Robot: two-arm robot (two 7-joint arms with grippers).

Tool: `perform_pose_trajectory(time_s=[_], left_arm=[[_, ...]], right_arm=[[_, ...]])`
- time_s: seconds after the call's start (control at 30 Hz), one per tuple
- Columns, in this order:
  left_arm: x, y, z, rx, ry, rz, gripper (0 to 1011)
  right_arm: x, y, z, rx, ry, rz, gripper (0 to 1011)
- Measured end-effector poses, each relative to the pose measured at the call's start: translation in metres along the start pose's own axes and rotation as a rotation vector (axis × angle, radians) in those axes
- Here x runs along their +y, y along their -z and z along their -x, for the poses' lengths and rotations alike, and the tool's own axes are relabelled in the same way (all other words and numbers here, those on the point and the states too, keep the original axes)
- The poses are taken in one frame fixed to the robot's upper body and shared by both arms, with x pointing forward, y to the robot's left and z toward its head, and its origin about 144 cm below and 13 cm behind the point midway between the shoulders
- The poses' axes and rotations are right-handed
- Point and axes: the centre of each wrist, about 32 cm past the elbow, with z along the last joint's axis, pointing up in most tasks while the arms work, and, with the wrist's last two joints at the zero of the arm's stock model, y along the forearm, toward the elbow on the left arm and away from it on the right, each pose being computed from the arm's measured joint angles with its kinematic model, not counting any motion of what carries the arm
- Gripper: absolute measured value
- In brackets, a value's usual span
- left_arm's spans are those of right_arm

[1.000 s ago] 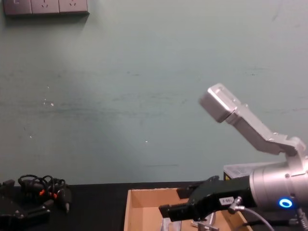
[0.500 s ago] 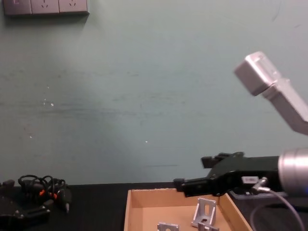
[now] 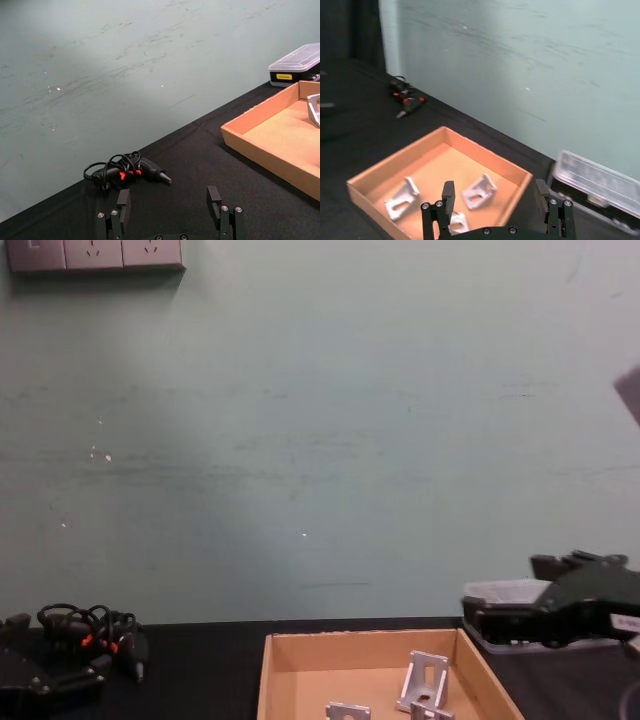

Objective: Use one hand to pick up the angle iron from the table and place it into the box.

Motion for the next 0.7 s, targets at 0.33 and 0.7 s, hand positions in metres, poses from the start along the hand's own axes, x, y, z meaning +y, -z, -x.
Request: perform_pose_trajectory(time_s=[0.33,0.7], left_arm=[[0.0,0.0,0.0,0.0,0.0,0.0,1000],[0.0,0.0,0.0,0.0,0.0,0.0,1000]], right_arm=[[-0.013,0.015,0.003,-0.022,0.135,0.049,1003],[-0.014,0.017,0.003,-0.022,0.155,0.061,1003]])
